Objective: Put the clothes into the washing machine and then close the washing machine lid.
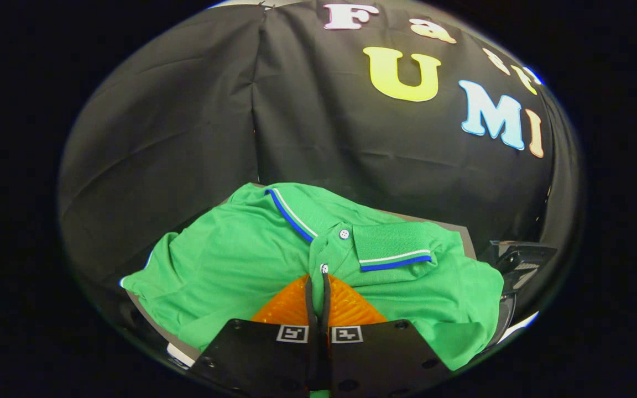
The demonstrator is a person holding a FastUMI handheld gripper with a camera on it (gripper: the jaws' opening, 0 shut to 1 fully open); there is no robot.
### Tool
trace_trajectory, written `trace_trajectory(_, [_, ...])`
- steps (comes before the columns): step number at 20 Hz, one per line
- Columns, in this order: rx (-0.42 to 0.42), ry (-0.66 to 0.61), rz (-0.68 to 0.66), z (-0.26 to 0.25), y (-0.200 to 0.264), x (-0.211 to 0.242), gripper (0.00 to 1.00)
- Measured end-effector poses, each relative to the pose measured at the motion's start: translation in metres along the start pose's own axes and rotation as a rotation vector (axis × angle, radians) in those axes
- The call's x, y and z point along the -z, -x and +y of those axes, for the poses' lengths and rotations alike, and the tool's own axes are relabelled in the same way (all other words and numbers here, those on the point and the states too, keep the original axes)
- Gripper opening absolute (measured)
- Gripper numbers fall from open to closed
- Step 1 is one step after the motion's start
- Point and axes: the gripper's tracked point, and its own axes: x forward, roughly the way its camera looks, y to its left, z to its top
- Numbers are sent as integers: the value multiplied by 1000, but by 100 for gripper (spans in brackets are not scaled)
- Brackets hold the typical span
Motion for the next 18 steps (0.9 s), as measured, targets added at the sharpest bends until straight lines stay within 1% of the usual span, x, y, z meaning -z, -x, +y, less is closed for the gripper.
trace_trajectory(3, [-28, -77, -49, 0, 10, -7, 1])
trace_trajectory(6, [-85, -152, -141, 0, 31, -28, 1])
trace_trajectory(10, [-108, -146, -245, -11, 67, -61, 1])
trace_trajectory(14, [-141, -203, -262, -33, 84, -73, 1])
trace_trajectory(18, [-135, -193, -316, -64, 103, -89, 1])
